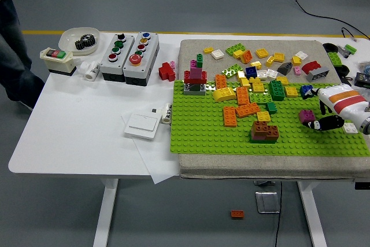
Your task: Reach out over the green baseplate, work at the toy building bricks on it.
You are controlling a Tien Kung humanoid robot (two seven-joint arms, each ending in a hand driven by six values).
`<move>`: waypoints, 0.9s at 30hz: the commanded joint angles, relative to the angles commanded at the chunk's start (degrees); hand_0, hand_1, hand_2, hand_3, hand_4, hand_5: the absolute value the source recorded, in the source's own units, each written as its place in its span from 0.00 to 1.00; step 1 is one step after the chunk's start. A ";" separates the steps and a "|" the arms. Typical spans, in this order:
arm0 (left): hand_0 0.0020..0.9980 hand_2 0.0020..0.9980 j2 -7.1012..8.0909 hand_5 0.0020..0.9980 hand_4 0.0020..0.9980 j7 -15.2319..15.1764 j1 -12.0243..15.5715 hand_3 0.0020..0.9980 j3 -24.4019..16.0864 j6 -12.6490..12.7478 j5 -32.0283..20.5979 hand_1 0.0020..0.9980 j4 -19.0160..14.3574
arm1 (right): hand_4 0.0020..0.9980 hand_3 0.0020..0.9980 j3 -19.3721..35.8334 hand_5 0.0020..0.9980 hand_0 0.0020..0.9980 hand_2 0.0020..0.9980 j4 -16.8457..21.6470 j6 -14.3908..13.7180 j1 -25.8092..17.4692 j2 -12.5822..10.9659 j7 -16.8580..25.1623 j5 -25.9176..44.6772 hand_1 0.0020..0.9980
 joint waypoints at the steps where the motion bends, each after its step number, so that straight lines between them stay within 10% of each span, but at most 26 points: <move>1: 0.80 0.77 0.00 0.67 0.67 0.01 0.00 0.60 -0.01 -0.01 0.02 0.77 0.00 | 0.87 0.65 0.02 0.39 0.33 0.26 -0.02 -0.06 -0.01 -0.02 0.04 -0.06 0.21; 11: 0.80 0.77 0.04 0.67 0.67 0.10 -0.07 0.60 -0.02 -0.10 0.19 0.77 -0.06 | 0.95 0.63 -0.05 0.31 0.16 0.15 -0.83 -1.02 0.33 -0.03 0.90 -2.29 0.06; 27: 0.80 0.77 0.05 0.67 0.67 0.26 -0.18 0.60 -0.22 -0.12 0.70 0.77 -0.13 | 0.99 0.66 -1.90 0.29 0.15 0.14 -3.91 -0.24 1.70 1.58 0.71 -1.22 0.06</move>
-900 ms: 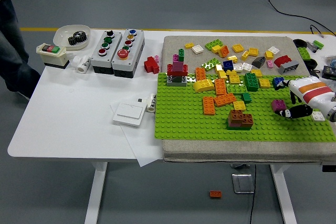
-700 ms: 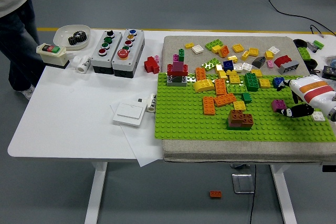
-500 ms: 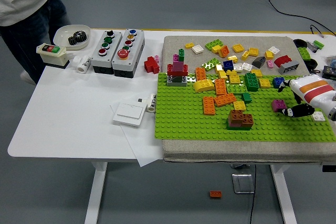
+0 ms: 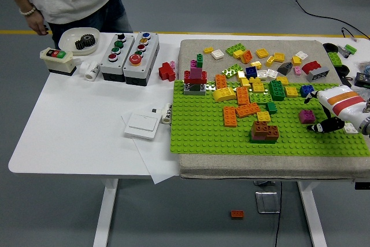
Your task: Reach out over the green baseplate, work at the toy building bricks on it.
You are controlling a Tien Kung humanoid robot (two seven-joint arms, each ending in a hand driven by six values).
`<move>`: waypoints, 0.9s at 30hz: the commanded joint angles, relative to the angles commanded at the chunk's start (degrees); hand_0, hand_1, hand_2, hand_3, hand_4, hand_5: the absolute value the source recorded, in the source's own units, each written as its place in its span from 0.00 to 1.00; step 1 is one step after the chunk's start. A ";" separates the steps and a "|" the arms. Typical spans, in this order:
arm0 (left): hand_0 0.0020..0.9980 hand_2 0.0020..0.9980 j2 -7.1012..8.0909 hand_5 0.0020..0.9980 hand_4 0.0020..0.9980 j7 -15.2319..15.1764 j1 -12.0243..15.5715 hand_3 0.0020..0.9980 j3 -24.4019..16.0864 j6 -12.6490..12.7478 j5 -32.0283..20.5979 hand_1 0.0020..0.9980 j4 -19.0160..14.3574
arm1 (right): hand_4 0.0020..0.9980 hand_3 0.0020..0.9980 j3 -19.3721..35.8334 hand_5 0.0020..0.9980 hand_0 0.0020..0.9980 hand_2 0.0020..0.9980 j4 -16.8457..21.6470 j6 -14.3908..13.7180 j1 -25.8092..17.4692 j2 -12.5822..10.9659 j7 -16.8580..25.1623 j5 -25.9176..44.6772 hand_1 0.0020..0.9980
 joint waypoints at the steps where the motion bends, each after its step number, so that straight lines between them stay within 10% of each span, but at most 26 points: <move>1: 0.80 0.77 -0.01 0.67 0.67 0.03 -0.01 0.60 -0.04 0.00 0.07 0.77 -0.01 | 0.99 0.66 -0.09 0.29 0.15 0.14 -0.14 -0.03 0.11 0.14 0.03 0.29 0.06; 27: 0.80 0.77 0.11 0.67 0.67 0.49 -0.24 0.60 -0.65 -0.22 1.11 0.77 -0.07 | 0.83 0.54 -0.62 0.31 0.15 0.13 -1.43 2.31 1.49 0.56 -0.51 3.80 0.05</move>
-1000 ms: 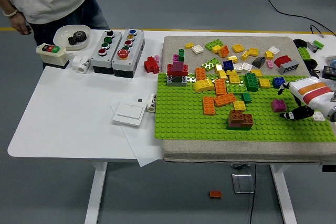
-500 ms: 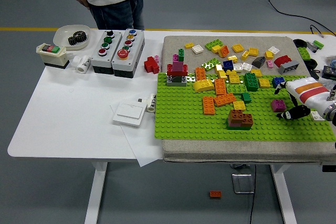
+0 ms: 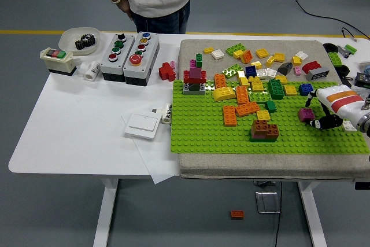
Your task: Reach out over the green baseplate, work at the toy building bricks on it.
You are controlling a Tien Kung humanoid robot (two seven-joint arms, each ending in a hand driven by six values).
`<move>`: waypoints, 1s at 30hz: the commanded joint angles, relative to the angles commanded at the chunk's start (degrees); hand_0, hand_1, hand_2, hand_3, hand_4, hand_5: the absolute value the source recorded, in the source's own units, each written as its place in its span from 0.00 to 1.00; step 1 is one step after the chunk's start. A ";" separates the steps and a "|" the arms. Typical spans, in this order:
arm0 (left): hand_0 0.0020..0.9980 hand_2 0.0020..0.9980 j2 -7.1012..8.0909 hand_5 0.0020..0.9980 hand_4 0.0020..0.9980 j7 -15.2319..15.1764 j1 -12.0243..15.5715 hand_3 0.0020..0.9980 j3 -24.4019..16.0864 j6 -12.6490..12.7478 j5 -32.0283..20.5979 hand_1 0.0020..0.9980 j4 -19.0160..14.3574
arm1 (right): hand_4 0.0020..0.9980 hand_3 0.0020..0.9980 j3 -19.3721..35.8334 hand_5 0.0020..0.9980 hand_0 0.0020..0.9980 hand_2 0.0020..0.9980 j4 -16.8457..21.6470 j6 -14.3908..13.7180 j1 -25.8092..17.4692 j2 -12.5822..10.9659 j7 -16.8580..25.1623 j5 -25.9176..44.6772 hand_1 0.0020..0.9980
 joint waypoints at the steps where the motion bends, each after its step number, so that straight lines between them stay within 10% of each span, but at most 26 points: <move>1: 0.80 0.77 0.00 0.67 0.67 0.00 -0.01 0.60 -0.01 0.00 0.01 0.77 -0.01 | 0.83 0.54 0.01 0.31 0.15 0.13 0.04 0.14 0.02 -0.03 -0.03 0.09 0.05; 30: 0.80 0.77 0.10 0.67 0.67 0.16 -0.32 0.60 -0.11 -0.08 0.42 0.77 -0.13 | 0.79 0.50 -1.04 0.31 0.15 0.14 -1.50 0.81 1.00 0.57 0.11 -1.09 0.05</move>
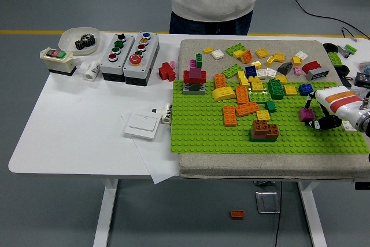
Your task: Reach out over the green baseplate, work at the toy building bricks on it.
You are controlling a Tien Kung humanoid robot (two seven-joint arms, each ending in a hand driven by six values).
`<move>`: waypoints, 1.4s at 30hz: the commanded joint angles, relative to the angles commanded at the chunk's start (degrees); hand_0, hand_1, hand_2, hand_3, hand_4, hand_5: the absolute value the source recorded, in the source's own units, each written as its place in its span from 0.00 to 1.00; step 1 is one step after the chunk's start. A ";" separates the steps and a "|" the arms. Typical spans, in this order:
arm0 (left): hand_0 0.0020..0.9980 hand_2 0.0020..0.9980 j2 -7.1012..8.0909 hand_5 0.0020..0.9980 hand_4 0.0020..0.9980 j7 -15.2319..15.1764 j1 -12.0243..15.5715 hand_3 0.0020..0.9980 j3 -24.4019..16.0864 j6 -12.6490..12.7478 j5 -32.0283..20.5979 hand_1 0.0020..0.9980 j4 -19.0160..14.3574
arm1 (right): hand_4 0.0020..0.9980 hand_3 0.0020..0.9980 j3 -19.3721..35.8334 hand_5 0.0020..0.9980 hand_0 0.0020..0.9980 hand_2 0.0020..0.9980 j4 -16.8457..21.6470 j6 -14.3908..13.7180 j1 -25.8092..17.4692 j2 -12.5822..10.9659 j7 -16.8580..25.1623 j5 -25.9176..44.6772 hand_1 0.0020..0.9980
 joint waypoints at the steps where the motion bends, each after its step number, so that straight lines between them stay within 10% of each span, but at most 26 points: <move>1: 0.80 0.77 0.01 0.67 0.67 -0.01 -0.02 0.60 0.03 0.00 -0.06 0.77 -0.01 | 0.79 0.50 -0.06 0.31 0.15 0.14 -0.03 0.00 0.02 -0.01 0.01 -0.06 0.05; 25: 0.80 0.77 0.00 0.67 0.67 0.16 -0.01 0.60 -0.33 -0.24 0.48 0.77 0.08 | 0.77 0.48 0.66 0.33 0.14 0.13 3.06 -1.52 -1.05 -1.17 0.75 -0.25 0.04; 35: 0.80 0.77 0.02 0.67 0.67 0.13 0.10 0.60 -0.35 -0.24 0.51 0.77 0.19 | 0.75 0.48 2.09 0.31 0.14 0.13 13.54 -0.88 -3.85 -4.92 0.19 -2.11 0.04; 42: 0.80 0.77 -0.01 0.67 0.67 0.20 0.30 0.60 -0.55 -0.27 0.81 0.77 0.24 | 0.77 0.49 3.16 0.32 0.14 0.13 24.35 4.87 -6.46 -8.34 -5.06 -3.20 0.04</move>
